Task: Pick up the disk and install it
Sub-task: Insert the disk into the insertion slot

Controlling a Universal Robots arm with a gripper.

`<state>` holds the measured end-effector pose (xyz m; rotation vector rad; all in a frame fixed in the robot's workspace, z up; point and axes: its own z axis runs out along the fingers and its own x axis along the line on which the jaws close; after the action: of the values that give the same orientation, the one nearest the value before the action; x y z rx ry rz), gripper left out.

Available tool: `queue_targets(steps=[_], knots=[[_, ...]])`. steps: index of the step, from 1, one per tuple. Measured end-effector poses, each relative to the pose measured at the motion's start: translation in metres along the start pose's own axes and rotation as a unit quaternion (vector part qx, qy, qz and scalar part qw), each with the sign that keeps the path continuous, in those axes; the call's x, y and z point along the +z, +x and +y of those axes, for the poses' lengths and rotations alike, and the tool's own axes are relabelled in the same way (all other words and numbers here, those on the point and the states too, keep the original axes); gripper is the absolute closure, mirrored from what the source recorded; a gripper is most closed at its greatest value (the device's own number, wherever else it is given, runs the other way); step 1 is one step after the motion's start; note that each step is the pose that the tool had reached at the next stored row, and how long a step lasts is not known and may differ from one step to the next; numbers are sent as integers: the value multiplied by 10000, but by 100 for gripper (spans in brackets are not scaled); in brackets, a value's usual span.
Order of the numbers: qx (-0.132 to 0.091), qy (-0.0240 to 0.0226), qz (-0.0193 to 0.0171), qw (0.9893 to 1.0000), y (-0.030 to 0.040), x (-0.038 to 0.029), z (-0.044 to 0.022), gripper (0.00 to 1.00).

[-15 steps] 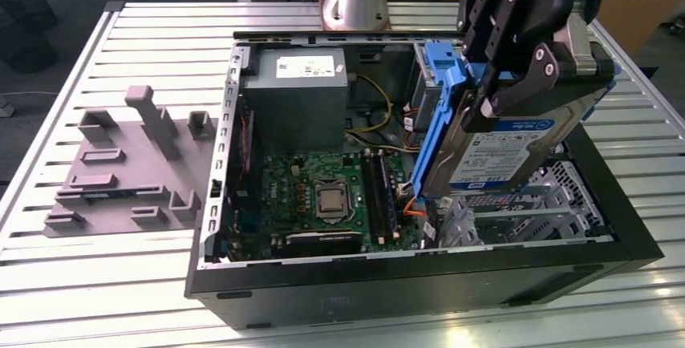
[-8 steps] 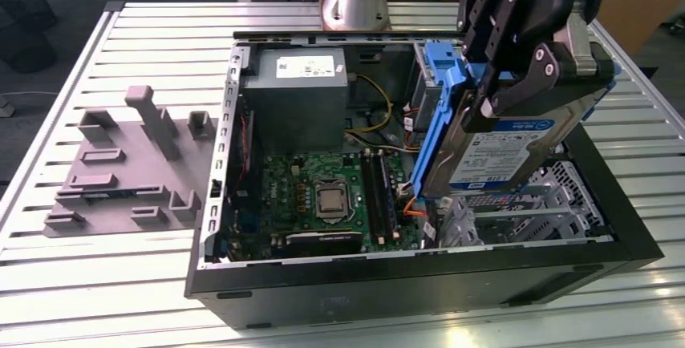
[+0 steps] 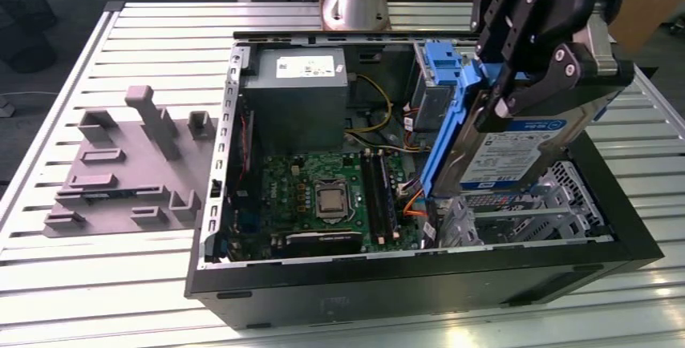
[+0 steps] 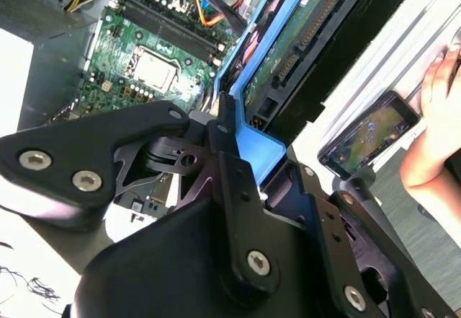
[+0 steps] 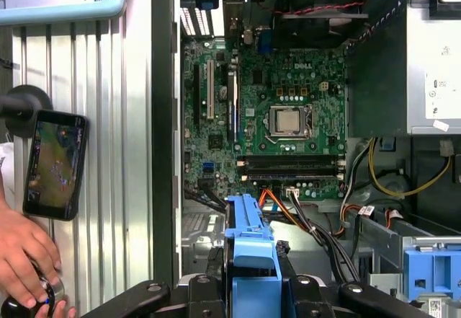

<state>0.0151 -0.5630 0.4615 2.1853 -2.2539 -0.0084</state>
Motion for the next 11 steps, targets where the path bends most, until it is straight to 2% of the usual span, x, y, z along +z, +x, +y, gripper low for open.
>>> queue_targets(steps=[11], knots=[[0, 0, 1, 10000, -7, 25, -224, 64]])
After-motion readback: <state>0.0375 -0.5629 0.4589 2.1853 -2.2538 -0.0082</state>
